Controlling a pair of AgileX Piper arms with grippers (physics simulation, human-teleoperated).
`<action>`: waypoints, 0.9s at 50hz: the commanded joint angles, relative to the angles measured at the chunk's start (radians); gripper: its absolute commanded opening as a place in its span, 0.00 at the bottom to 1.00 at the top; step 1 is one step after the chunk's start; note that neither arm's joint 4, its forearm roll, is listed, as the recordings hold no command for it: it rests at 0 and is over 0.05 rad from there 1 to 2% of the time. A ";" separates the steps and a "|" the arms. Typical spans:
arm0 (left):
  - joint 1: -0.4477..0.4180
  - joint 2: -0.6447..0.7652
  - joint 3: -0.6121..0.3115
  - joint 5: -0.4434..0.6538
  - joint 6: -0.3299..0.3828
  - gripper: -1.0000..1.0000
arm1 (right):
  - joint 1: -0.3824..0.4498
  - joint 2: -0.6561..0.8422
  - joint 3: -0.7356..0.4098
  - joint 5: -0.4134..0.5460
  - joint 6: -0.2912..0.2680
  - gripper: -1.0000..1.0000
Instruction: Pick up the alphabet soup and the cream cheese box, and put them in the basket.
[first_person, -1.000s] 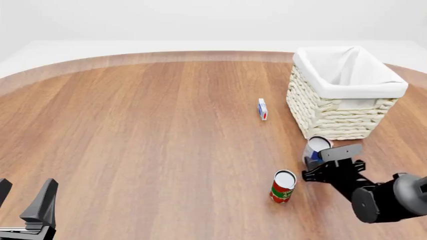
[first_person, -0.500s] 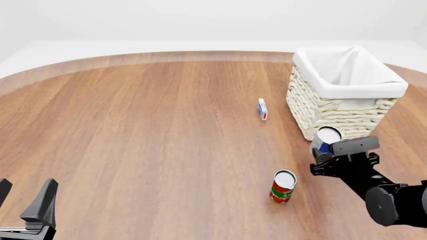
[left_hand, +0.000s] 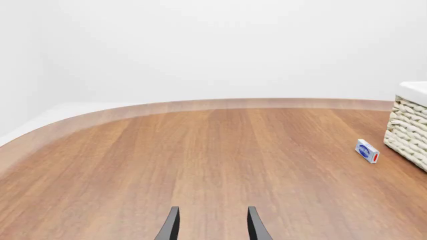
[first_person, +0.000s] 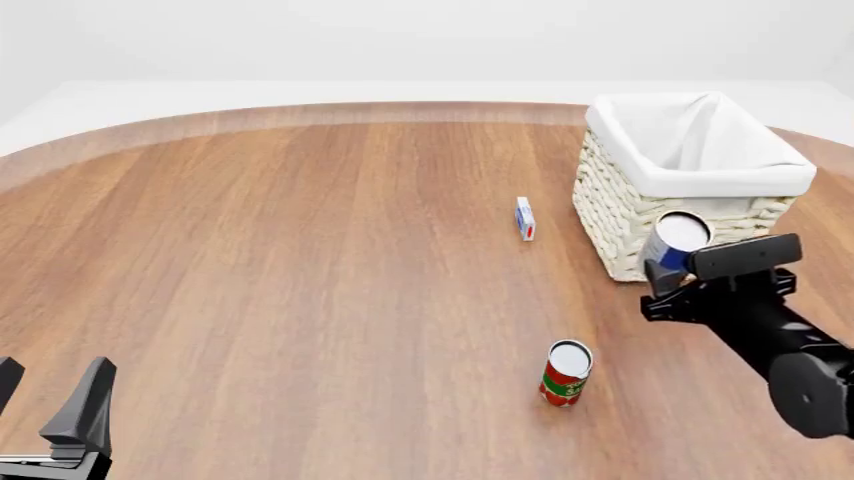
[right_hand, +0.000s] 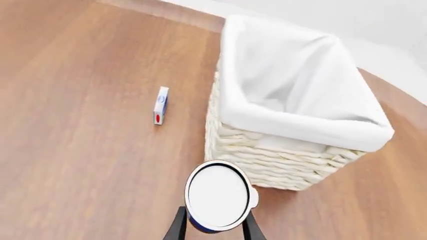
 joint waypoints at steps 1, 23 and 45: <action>0.000 0.000 0.000 0.000 0.000 1.00 | -0.009 -0.101 -0.080 0.117 -0.005 0.00; 0.000 0.000 0.000 0.000 0.000 1.00 | -0.011 -0.148 -0.305 0.273 -0.070 0.00; 0.000 0.000 0.000 0.000 0.000 1.00 | -0.020 -0.081 -0.549 0.387 -0.114 0.00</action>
